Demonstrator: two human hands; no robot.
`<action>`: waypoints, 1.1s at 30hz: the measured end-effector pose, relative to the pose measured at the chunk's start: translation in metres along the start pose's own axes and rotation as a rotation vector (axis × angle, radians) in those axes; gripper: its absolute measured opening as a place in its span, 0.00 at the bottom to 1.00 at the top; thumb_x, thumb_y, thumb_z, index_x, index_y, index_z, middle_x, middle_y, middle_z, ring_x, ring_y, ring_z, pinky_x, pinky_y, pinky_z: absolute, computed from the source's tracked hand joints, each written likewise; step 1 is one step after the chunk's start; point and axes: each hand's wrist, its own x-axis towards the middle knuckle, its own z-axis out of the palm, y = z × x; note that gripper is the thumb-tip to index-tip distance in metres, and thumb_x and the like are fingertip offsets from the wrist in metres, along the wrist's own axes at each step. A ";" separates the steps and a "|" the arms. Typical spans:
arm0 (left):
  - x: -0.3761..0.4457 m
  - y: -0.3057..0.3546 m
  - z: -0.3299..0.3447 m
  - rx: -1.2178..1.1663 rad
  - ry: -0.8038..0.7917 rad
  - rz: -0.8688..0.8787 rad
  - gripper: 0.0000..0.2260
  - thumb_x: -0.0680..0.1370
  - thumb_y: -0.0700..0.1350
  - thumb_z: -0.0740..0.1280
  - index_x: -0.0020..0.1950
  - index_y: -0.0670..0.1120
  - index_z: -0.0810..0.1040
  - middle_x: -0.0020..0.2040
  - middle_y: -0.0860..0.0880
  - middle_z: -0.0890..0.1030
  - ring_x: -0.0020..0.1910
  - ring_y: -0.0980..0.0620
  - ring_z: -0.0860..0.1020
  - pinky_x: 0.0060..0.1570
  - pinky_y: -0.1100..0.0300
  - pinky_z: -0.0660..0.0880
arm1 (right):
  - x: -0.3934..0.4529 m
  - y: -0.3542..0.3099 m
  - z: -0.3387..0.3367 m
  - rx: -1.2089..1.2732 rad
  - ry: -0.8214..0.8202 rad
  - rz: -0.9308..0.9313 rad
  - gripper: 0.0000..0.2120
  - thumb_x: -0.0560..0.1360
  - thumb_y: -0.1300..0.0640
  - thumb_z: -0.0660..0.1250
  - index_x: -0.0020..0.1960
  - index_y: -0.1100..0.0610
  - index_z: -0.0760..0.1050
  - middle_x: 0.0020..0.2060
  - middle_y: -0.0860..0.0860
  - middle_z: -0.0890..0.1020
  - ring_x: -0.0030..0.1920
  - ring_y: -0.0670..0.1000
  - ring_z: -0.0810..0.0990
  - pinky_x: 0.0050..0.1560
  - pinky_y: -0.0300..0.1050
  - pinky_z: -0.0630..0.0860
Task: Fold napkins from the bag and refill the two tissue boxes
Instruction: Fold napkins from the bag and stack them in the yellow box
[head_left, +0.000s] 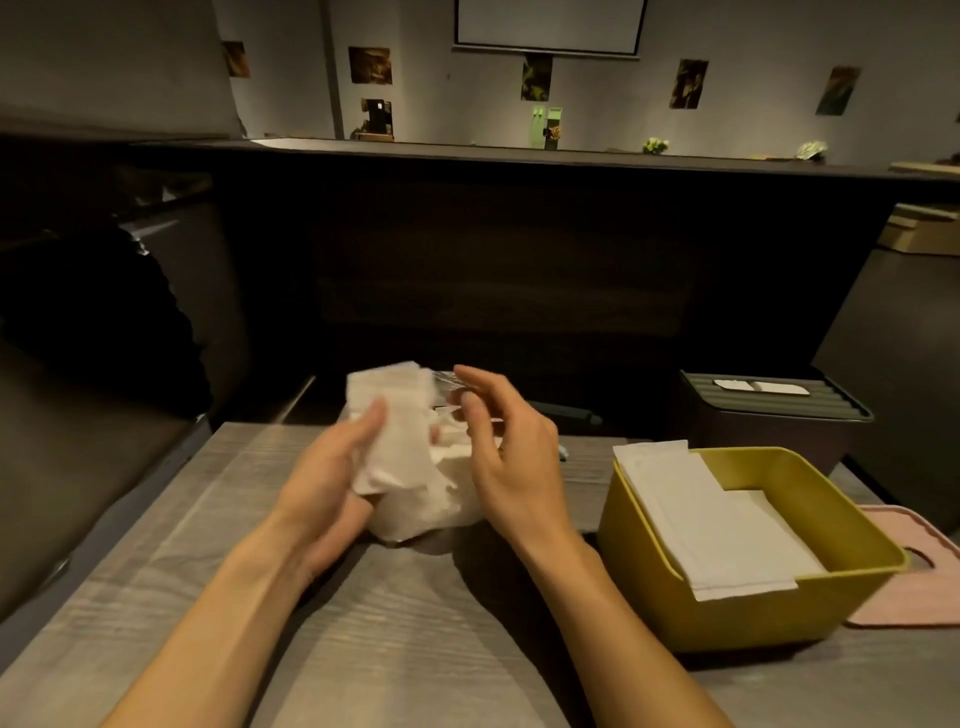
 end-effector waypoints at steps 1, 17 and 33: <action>0.003 0.002 -0.003 -0.076 0.053 0.046 0.18 0.82 0.50 0.63 0.66 0.41 0.78 0.55 0.40 0.86 0.52 0.48 0.86 0.47 0.55 0.84 | 0.000 0.001 -0.003 -0.059 -0.020 -0.019 0.17 0.84 0.62 0.63 0.70 0.49 0.77 0.59 0.43 0.83 0.59 0.39 0.80 0.60 0.36 0.78; 0.016 -0.015 -0.020 -0.078 0.338 0.053 0.15 0.84 0.48 0.61 0.61 0.41 0.81 0.48 0.42 0.87 0.44 0.48 0.86 0.50 0.52 0.79 | -0.001 0.009 0.026 -0.690 -0.403 -0.059 0.28 0.81 0.44 0.64 0.78 0.48 0.66 0.61 0.47 0.82 0.65 0.53 0.74 0.68 0.52 0.60; 0.021 -0.015 -0.022 -0.162 0.310 0.168 0.16 0.85 0.48 0.59 0.66 0.41 0.79 0.56 0.41 0.86 0.52 0.47 0.86 0.54 0.49 0.78 | 0.006 0.002 0.009 -0.038 -0.057 -0.005 0.24 0.76 0.54 0.73 0.69 0.39 0.72 0.51 0.37 0.80 0.58 0.40 0.79 0.62 0.46 0.79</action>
